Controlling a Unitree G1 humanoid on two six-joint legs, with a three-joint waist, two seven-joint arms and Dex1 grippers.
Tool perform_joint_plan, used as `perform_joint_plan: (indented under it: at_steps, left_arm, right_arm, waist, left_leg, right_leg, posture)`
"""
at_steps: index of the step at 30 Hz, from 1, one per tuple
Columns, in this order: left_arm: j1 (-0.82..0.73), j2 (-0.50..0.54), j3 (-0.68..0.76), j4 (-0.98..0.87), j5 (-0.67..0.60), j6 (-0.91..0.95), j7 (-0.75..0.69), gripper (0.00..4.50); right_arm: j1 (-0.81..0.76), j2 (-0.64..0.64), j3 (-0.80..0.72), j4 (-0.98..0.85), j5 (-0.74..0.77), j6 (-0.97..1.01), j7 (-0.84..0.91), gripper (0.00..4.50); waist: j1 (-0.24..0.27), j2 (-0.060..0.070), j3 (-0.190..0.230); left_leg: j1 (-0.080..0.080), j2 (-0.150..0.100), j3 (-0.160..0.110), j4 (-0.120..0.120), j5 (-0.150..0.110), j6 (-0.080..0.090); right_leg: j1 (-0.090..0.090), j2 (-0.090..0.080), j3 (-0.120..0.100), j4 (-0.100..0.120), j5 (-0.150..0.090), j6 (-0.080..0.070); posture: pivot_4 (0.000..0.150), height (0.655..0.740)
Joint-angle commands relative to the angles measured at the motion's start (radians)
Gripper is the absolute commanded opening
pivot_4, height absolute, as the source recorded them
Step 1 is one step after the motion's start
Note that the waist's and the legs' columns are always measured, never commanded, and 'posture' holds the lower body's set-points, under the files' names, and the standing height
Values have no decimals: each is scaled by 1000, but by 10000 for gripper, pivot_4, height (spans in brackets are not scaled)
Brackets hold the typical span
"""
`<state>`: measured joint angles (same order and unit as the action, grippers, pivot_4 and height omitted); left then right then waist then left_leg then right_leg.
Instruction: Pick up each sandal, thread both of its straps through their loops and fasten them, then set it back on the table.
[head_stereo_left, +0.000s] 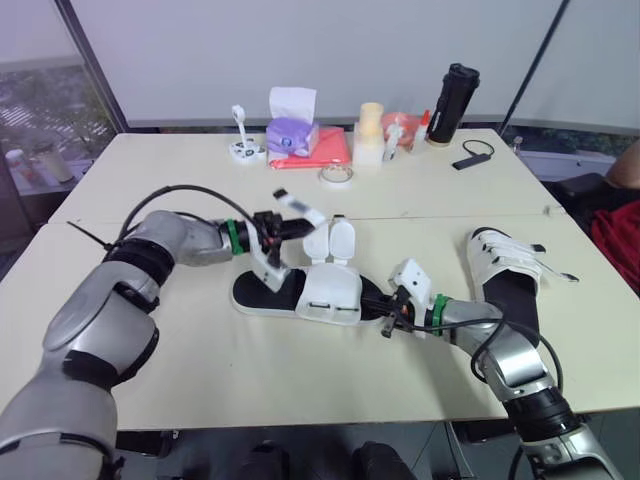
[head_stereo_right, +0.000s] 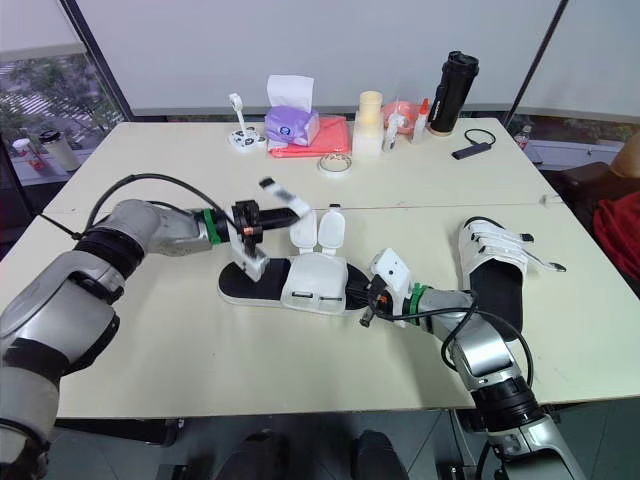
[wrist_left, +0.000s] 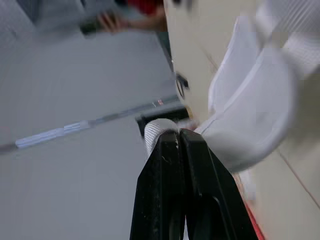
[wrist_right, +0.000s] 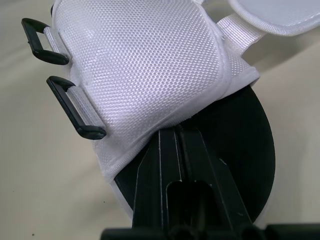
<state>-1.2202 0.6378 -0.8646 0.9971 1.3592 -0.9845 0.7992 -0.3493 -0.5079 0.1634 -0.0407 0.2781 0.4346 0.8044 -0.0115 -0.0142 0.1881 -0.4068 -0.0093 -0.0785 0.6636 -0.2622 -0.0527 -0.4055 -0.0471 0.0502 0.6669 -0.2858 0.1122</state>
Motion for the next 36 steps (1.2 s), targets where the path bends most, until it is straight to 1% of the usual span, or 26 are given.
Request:
perform_joint_plan:
  at_steps: [1,4,7,11,14,18,20,23,27,28,29,31,32,33,34,35,36]
  left_arm:
    - [-22,12,-138,-10,151,62,237,512]
    - [-33,3,-218,2,216,118,341,512]
    - [-50,-6,-252,22,226,133,403,512]
    - [-80,-18,-261,70,221,209,447,512]
    - [-106,-29,-238,153,178,230,423,512]
    - [-121,-43,-175,199,65,159,358,512]
    - [-119,-46,-136,210,7,133,308,5716]
    - [-116,-46,-98,216,-55,109,233,17147]
    - [-103,-28,-88,185,-84,58,213,37860]
    - [-99,-25,-77,187,-104,38,190,41955]
    - [-94,-21,-54,198,-142,0,142,44338]
    - [-80,-14,17,230,-253,-84,14,44338]
    - [-69,-15,63,255,-327,-128,-83,44338]
    - [-52,-24,130,292,-429,-158,-225,44338]
    - [-30,-37,220,324,-556,-166,-377,44338]
    - [-3,-62,334,354,-712,-135,-594,44338]
    - [20,-79,418,356,-830,-97,-764,44338]
  right_arm:
    - [2,-3,-15,32,-19,8,-12,0]
    - [6,-5,-14,36,-18,7,-9,0]
    - [6,-5,-15,38,-19,5,-8,0]
    - [3,-3,-20,43,-18,5,-12,0]
    - [3,2,-17,51,-22,0,-14,0]
    - [1,7,-15,62,-26,-8,-15,0]
    - [-1,8,-14,66,-27,-10,-14,0]
    - [-3,10,-12,72,-29,-15,-14,0]
    - [-5,13,-10,77,-30,-19,-13,0]
    - [-5,13,-9,79,-31,-20,-12,0]
    - [-6,13,-8,80,-32,-21,-12,0]
    - [-8,15,-7,83,-33,-23,-13,0]
    - [-10,16,-6,86,-34,-24,-13,0]
    - [-11,17,-4,91,-36,-27,-13,0]
    - [-13,17,2,98,-44,-35,-13,0]
    - [-16,18,11,105,-53,-44,-12,0]
    - [-19,18,17,112,-59,-50,-11,0]
  waist:
    - [0,0,0]
    - [0,0,0]
    - [2,0,0]
    - [2,0,0]
    - [0,0,0]
    - [0,0,0]
    - [1,0,0]
    - [0,-1,0]
    - [0,-1,0]
    - [0,-1,0]
    - [0,-1,0]
    - [0,0,0]
    - [-1,0,0]
    - [-1,0,0]
    - [-1,0,0]
    - [-2,0,-1]
    - [-2,0,-1]
  left_leg:
    - [0,0,0,0,0,0]
    - [0,0,0,0,0,0]
    - [0,0,0,0,0,0]
    - [0,0,0,0,0,0]
    - [0,0,0,0,0,0]
    - [0,0,0,0,0,0]
    - [0,0,0,0,0,0]
    - [0,0,0,0,0,0]
    - [0,0,0,0,0,0]
    - [0,0,0,0,0,0]
    - [0,0,0,0,0,0]
    - [0,0,0,0,0,0]
    - [0,0,0,0,0,0]
    - [0,0,0,0,0,0]
    - [0,0,0,0,0,0]
    - [0,0,1,0,0,0]
    - [0,0,1,0,0,0]
  right_leg:
    - [0,0,0,0,0,0]
    - [0,0,0,0,0,0]
    - [0,0,0,0,0,0]
    - [0,0,0,0,0,0]
    - [0,0,0,0,0,0]
    - [0,0,0,0,0,0]
    - [0,0,0,0,0,0]
    - [0,0,0,0,0,0]
    - [0,0,0,0,0,0]
    - [0,0,0,0,0,0]
    - [0,0,0,0,0,0]
    - [0,0,0,0,0,0]
    - [0,0,0,0,0,0]
    - [0,0,0,0,0,0]
    - [0,0,0,0,0,0]
    - [0,0,0,0,0,0]
    - [0,0,0,0,0,0]
  posture:
    - [1500,7400]
    - [1500,7400]
    - [1500,7400]
    - [1500,7400]
    - [1500,7400]
    - [1500,7400]
    - [1500,7400]
    - [1500,7400]
    - [1500,7400]
    - [1500,7400]
    - [1500,7400]
    - [1500,7400]
    - [1500,7400]
    - [1500,7400]
    - [1500,7400]
    - [1500,7400]
    - [1500,7400]
